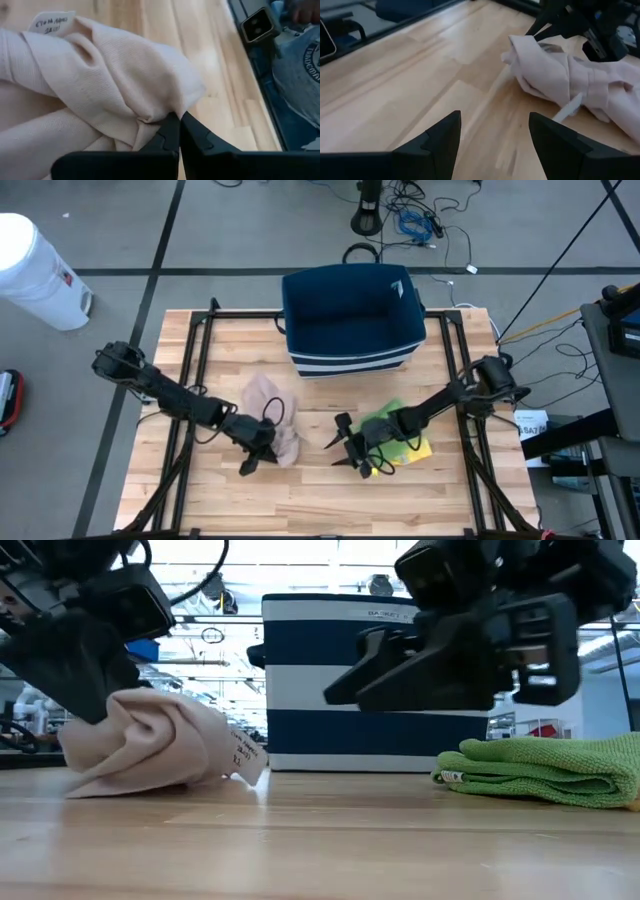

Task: Fold towel
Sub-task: Fold the light brown towel

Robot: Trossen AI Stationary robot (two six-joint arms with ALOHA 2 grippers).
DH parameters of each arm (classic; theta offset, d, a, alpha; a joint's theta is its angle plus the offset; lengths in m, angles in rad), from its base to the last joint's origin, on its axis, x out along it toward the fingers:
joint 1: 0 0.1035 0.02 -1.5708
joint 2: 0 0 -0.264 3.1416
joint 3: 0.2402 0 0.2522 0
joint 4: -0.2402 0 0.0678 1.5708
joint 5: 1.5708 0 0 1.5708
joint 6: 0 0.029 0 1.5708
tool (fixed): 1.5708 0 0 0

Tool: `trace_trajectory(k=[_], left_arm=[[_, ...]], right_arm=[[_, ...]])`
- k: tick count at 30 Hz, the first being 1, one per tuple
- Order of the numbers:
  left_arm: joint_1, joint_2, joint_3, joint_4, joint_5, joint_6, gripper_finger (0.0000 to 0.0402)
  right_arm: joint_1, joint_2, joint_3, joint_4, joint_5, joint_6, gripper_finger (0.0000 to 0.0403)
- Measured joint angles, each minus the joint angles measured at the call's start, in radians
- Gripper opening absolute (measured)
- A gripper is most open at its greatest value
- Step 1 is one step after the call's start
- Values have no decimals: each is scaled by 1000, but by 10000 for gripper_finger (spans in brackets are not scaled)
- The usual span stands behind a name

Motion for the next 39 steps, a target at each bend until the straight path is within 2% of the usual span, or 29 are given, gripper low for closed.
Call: trace_trajectory(k=[5,20,27,32,39], left_arm=[[-29,0,0,0,-38,0,0],[-90,101,1,-4,-42,-21,0],[-117,116,1,-2,-41,-29,0],[-119,116,1,-3,-44,-26,0],[-118,116,1,-3,-63,2,0]], right_arm=[[-22,72,27,96,-24,2,221],[-94,274,275,89,-22,-3,221],[-137,284,326,89,-25,-6,221],[-154,284,376,24,-96,-29,220],[-156,290,421,-61,-105,-69,193]])
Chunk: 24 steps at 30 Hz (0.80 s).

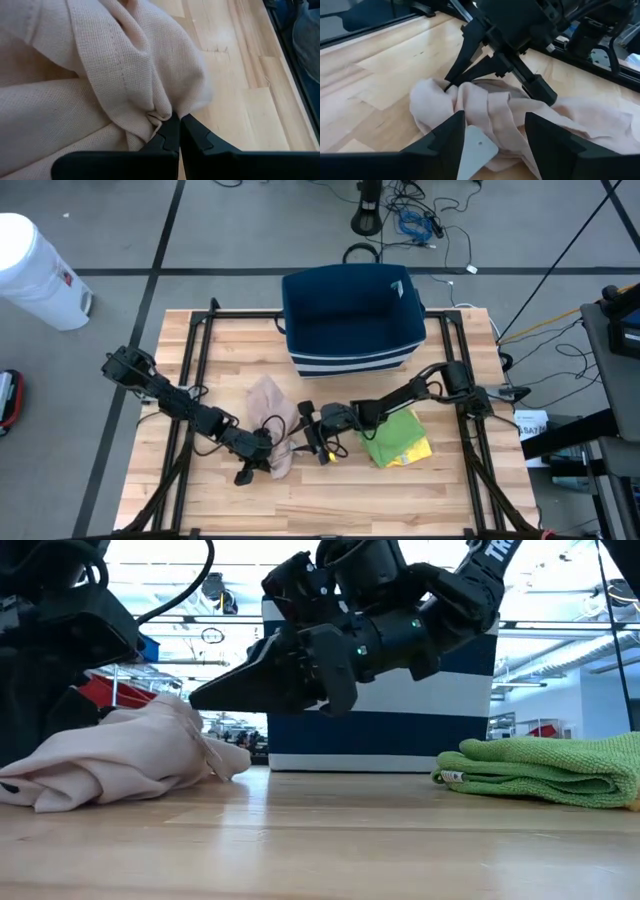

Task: Fold towel
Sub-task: Fold the light brown towel

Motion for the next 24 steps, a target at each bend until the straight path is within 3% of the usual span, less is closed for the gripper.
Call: trace_trajectory(k=[11,24], left_arm=[[0,0,0,4,-6,0,0],[10,0,0,0,-7,22,0]], right_arm=[[-9,25,19,11,8,-22,145],[-22,25,19,8,1,-33,141]])
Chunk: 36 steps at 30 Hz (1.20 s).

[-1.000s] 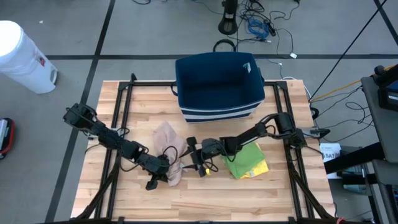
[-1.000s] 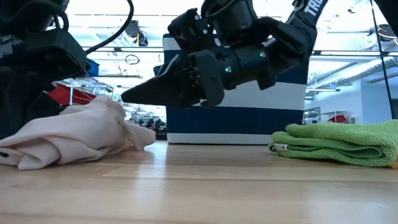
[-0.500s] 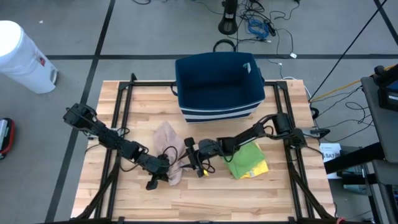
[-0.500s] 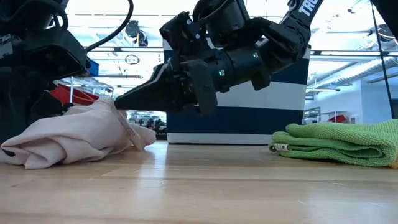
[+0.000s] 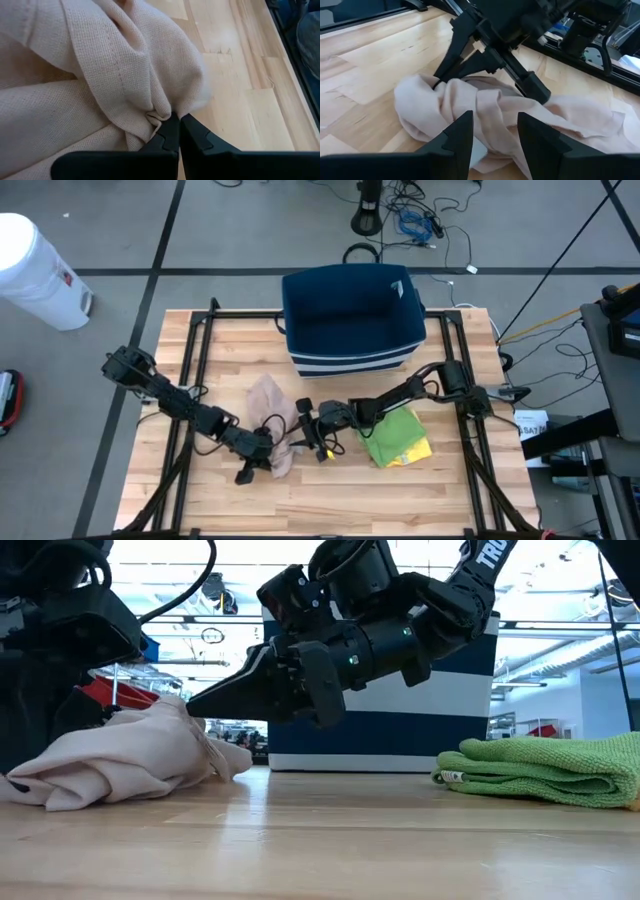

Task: Fold towel
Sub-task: Fold the light brown towel

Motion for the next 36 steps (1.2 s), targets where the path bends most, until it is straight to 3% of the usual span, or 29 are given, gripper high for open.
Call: trace_trajectory(k=[18,22,31,36], left_arm=[[43,0,0,25,-1,32,0],[43,0,0,39,-16,55,0],[43,0,0,36,-25,57,0],[43,0,0,23,-25,53,0]], right_arm=[[0,0,0,-36,0,3,137],[0,0,0,-72,0,3,112],[11,0,0,-112,2,-20,8],[22,-2,0,-118,-2,-27,7]])
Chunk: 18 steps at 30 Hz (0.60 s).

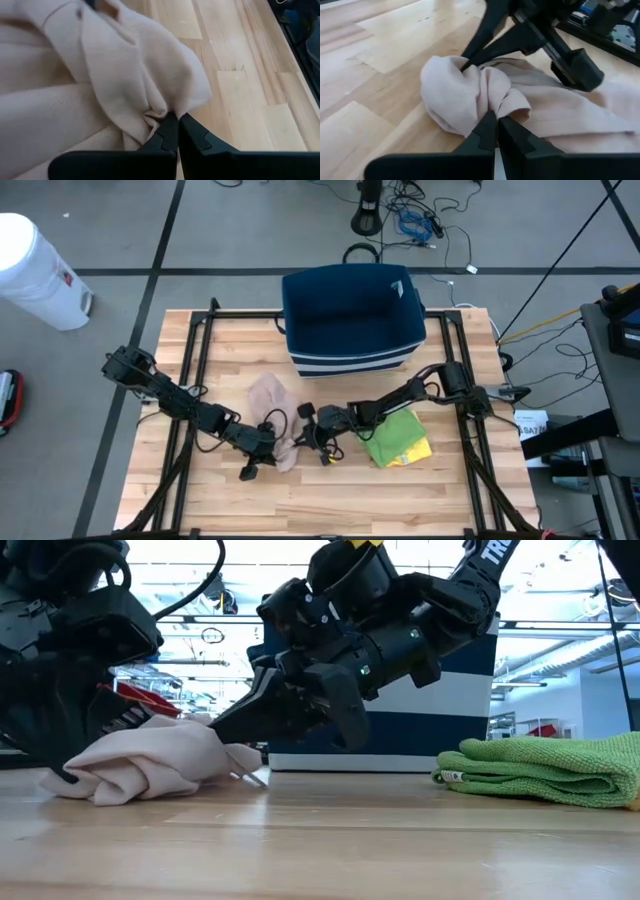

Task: Fold towel
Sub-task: Fold the light brown towel

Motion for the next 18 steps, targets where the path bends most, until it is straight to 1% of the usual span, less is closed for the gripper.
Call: trace_trajectory(k=[5,8,13,18], left_arm=[[0,0,0,-2,-11,-1,0],[-1,0,0,-2,-21,-4,4],[-1,0,0,11,-61,-4,34],[-1,0,0,76,-75,15,71]], right_arm=[[14,-18,-1,-10,-24,-11,2],[26,-47,-1,-58,-25,-28,1],[43,-124,-1,-187,-20,-66,1],[49,-203,-1,-398,-31,-89,1]])
